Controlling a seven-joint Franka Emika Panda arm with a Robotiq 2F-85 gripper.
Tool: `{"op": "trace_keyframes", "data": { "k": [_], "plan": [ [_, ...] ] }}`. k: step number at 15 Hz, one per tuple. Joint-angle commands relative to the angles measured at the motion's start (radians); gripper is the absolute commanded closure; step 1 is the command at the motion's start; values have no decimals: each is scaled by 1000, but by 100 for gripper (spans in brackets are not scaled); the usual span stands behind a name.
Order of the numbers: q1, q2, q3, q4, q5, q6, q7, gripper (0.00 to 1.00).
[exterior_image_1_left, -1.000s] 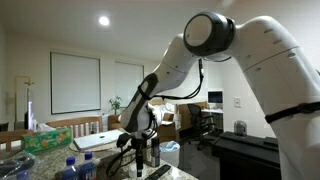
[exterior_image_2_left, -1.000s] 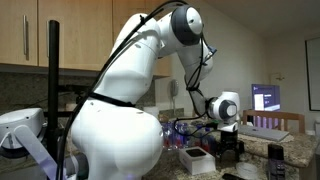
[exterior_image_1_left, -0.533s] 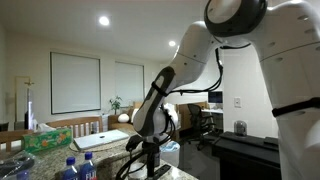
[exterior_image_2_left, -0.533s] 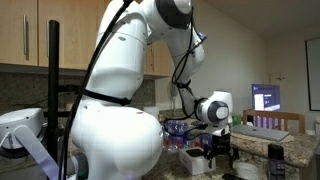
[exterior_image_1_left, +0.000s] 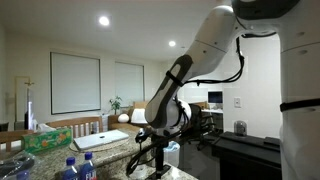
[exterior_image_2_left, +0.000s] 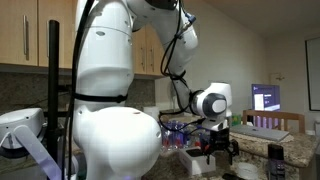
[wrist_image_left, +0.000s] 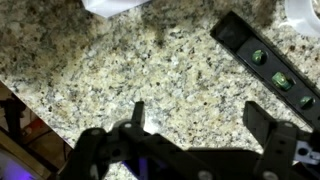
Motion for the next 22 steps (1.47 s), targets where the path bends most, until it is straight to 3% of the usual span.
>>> {"op": "trace_keyframes", "data": {
  "k": [1, 9, 14, 22],
  "plan": [
    [-39, 0, 40, 0, 2, -2, -2, 0],
    [-59, 72, 47, 21, 68, 6, -75, 0],
    [-64, 194, 62, 123, 144, -62, -185, 0],
    [-50, 328, 75, 262, 129, -180, -191, 0]
  ]
}}
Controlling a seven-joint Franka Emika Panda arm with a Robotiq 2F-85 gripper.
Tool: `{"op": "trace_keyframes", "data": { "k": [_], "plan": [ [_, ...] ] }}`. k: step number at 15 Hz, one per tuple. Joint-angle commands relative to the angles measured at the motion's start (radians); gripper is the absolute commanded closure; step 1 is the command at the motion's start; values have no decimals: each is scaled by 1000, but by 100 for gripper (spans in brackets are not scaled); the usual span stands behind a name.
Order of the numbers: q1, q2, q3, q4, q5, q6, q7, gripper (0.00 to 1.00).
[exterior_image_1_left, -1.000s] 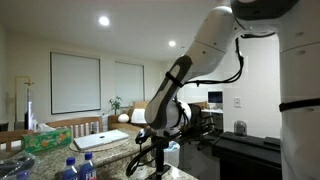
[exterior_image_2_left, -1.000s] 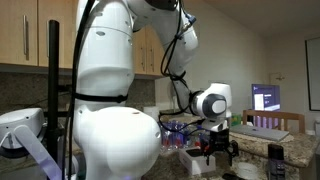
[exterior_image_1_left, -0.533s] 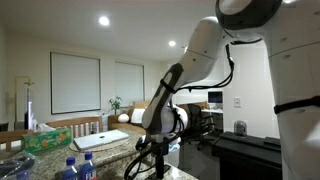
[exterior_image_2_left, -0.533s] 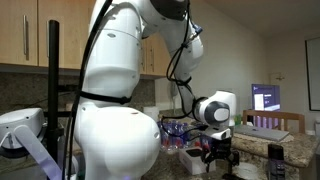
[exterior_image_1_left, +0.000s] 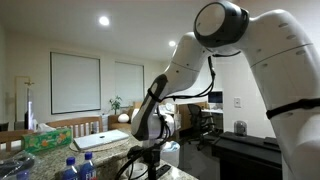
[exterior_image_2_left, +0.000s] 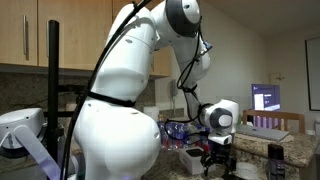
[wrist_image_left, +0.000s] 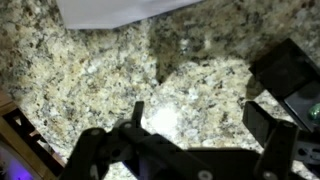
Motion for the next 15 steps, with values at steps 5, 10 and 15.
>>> {"op": "trace_keyframes", "data": {
  "k": [5, 10, 15],
  "plan": [
    [-13, 56, 11, 79, 17, -86, -38, 0],
    [-12, 100, 10, 136, 13, -137, -37, 0],
    [-10, 129, 10, 179, 14, -154, -39, 0]
  ]
}}
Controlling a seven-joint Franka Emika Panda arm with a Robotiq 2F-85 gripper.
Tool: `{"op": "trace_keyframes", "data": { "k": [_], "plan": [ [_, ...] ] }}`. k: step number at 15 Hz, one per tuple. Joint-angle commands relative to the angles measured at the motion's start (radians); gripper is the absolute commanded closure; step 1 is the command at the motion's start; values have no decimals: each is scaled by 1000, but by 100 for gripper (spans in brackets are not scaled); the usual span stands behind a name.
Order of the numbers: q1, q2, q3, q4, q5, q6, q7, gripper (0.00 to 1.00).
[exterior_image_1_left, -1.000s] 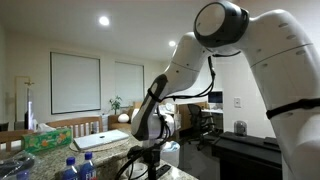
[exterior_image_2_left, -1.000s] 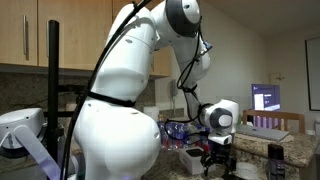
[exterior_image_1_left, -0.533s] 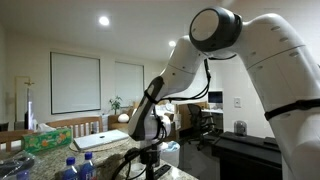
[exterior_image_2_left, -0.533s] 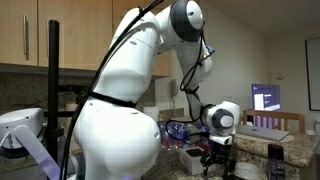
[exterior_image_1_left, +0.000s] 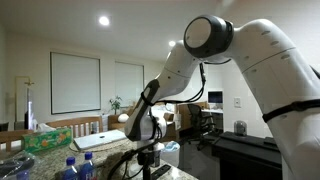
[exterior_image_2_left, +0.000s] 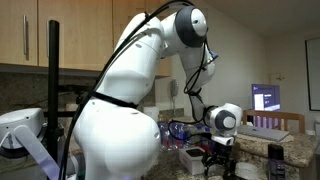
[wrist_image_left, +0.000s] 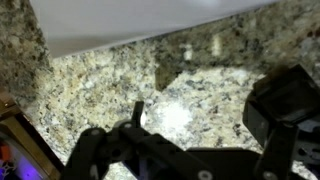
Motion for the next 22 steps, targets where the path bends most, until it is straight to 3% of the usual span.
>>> {"op": "trace_keyframes", "data": {
  "k": [1, 22],
  "plan": [
    [-10, 19, 5, 32, 14, -26, -39, 0],
    [-12, 26, 10, 54, 17, -22, -49, 0]
  ]
}}
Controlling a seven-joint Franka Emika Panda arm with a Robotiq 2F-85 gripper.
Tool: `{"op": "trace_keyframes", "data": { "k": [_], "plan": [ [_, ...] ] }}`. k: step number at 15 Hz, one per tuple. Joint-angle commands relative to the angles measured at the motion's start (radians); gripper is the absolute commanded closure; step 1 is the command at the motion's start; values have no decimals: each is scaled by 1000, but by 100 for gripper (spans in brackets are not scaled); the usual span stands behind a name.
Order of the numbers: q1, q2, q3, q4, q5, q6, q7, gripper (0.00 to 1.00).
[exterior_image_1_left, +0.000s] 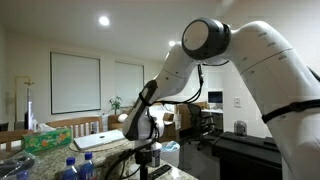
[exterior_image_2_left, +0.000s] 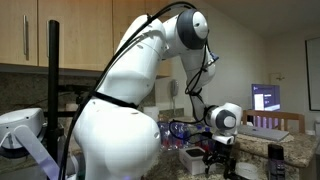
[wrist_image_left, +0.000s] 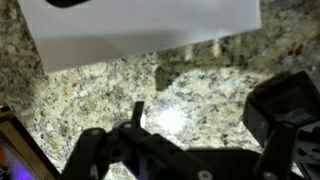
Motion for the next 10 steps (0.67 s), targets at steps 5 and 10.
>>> {"op": "trace_keyframes", "data": {
  "k": [5, 10],
  "plan": [
    [-9, 4, 0, 12, 13, -8, -36, 0],
    [-14, -14, 7, 1, 17, -19, -60, 0]
  ]
}}
